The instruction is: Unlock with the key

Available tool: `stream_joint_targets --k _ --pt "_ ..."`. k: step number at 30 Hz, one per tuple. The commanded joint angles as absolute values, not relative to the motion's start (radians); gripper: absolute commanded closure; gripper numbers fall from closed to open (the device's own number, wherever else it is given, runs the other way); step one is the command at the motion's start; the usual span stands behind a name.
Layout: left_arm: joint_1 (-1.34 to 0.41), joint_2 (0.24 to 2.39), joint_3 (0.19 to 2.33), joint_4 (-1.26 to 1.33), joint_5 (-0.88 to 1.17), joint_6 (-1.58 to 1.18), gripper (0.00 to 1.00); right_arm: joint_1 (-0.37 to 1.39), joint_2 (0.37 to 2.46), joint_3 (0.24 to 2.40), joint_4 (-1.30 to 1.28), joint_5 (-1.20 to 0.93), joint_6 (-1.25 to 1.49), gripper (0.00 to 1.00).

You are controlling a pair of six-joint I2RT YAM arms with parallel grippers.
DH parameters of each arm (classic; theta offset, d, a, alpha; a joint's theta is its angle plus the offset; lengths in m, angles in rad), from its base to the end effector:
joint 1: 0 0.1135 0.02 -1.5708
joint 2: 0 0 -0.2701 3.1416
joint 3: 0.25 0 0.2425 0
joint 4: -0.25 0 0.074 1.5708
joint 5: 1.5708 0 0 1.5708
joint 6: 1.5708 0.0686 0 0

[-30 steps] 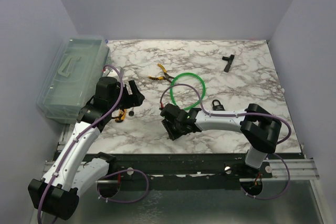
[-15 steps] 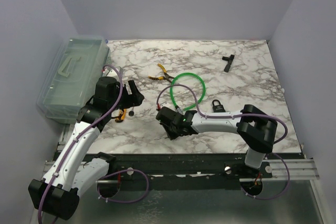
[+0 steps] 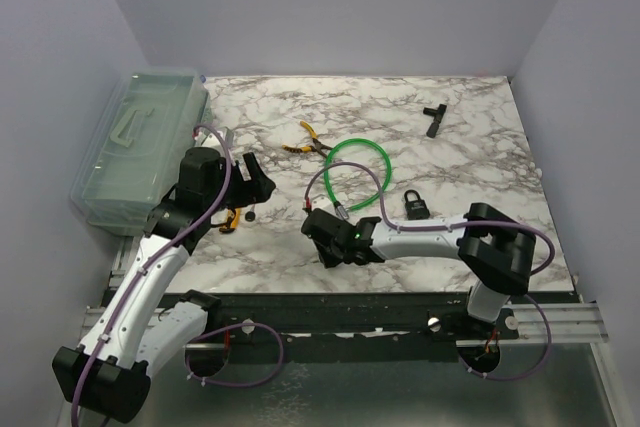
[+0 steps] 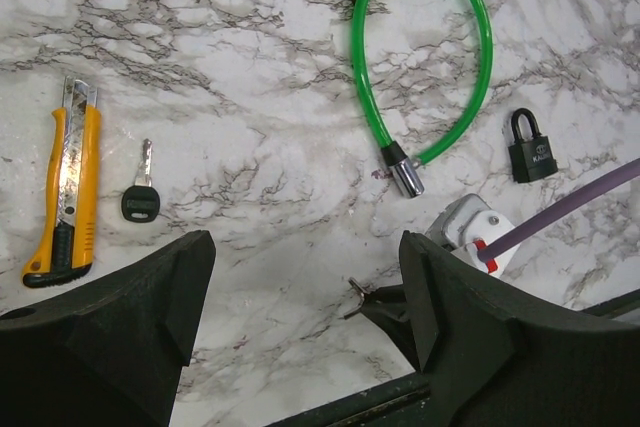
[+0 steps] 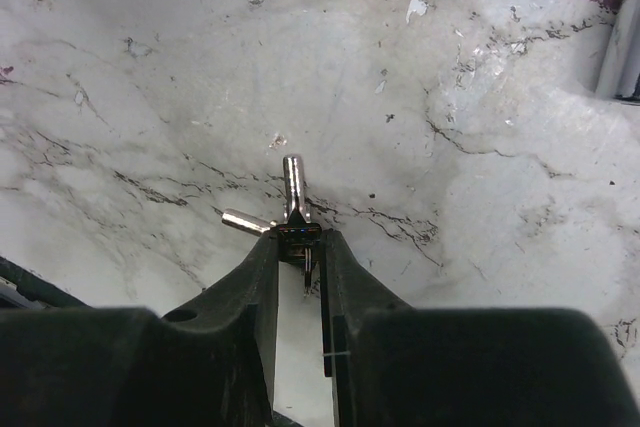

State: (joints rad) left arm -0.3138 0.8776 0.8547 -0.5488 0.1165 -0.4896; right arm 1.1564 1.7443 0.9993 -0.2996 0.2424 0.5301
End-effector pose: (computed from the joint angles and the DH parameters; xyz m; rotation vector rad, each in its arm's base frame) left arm 0.1908 -0.0703 0.2990 -0.1232 2.1939 -0.5865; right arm 0.1563 0.3143 0.1428 -0.7192 2.4977 0.3121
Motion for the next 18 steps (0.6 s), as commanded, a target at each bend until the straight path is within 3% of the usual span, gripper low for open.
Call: stream_joint_targets --k 1,18 --pt "-0.308 0.848 0.847 -0.542 0.158 -0.528 0.19 1.158 1.750 0.925 -0.273 0.312 0.578 0.94" --pt "-0.309 0.804 0.754 -0.493 0.348 -0.743 0.19 1.158 1.616 0.799 -0.057 0.370 0.620 0.95"
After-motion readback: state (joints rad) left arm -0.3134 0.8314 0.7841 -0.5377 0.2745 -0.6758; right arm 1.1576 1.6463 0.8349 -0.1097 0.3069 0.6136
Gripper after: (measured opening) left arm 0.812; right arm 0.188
